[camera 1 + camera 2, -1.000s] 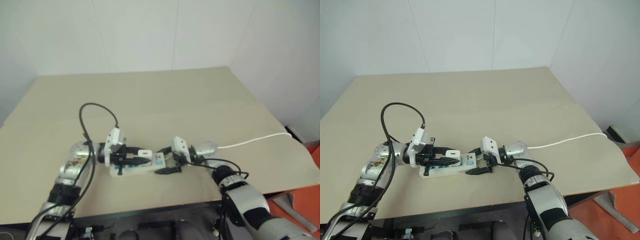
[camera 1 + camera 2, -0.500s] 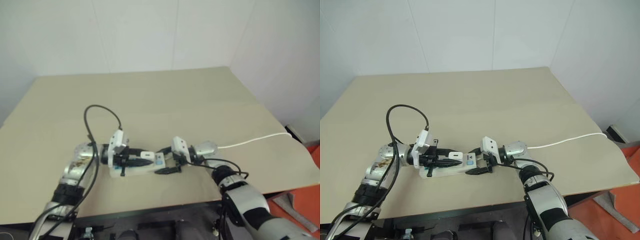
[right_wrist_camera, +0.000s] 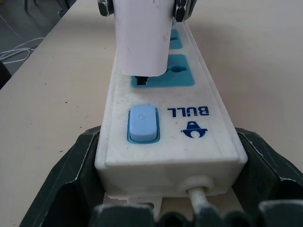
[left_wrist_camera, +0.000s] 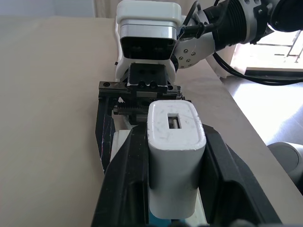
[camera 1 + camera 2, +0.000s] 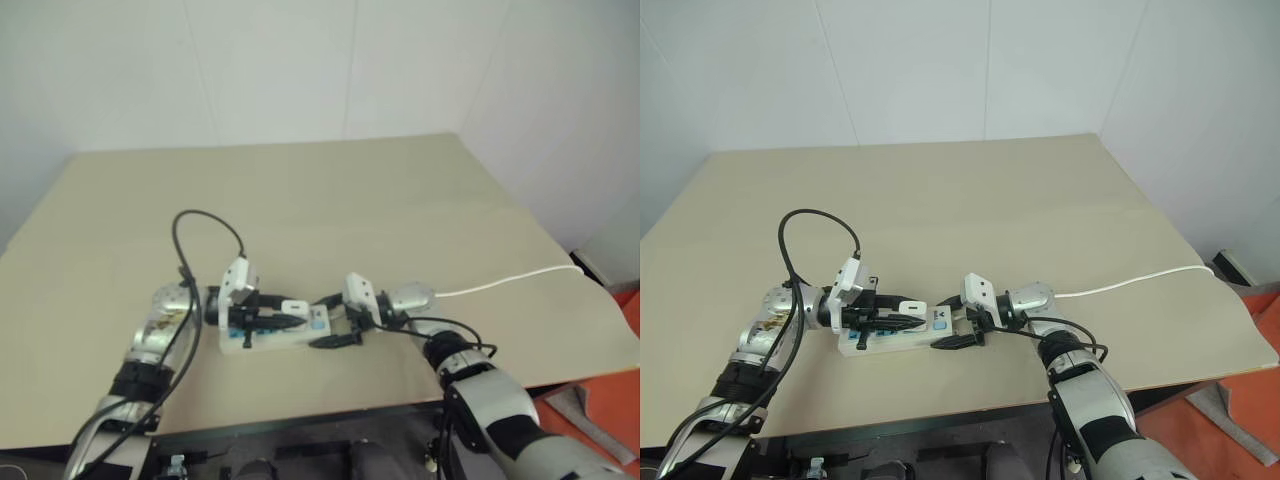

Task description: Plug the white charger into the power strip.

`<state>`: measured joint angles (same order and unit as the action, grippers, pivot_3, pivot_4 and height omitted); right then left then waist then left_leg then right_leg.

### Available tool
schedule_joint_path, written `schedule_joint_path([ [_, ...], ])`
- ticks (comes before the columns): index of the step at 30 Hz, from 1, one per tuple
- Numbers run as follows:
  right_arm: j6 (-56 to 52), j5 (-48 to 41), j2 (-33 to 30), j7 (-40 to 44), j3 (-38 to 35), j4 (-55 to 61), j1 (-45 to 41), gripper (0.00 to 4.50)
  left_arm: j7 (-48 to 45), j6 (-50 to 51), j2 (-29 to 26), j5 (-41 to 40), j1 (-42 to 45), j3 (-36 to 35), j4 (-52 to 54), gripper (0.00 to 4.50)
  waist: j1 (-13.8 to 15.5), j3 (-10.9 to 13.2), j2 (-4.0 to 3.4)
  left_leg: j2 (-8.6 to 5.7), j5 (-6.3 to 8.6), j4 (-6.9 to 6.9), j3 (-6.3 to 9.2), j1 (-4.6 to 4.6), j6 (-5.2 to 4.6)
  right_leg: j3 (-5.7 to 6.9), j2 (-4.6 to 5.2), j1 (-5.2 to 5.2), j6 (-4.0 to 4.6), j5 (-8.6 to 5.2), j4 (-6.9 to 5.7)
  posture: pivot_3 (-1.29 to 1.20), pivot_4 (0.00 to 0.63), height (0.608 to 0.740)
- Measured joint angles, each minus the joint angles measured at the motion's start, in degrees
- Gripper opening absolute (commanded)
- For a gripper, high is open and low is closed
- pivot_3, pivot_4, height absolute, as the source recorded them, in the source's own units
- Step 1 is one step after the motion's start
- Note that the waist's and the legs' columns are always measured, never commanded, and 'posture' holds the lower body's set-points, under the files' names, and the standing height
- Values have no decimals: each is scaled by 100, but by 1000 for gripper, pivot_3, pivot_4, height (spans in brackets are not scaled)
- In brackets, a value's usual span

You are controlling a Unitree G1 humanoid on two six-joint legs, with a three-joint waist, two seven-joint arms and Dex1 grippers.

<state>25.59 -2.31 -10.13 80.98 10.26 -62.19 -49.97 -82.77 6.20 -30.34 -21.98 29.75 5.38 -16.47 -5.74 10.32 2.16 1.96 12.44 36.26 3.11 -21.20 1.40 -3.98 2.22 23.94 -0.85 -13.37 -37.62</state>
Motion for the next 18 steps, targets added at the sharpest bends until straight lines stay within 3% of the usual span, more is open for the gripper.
schedule_joint_path([
  [18,-83,55,47,-58,12,18,2,3400,69,-380,49,-53,-193,-30,-347,1003,-27,-24,-3,1,1,-6,-1,19,-1,-1,-2,-20,-4,-3,1,0,150,740],
])
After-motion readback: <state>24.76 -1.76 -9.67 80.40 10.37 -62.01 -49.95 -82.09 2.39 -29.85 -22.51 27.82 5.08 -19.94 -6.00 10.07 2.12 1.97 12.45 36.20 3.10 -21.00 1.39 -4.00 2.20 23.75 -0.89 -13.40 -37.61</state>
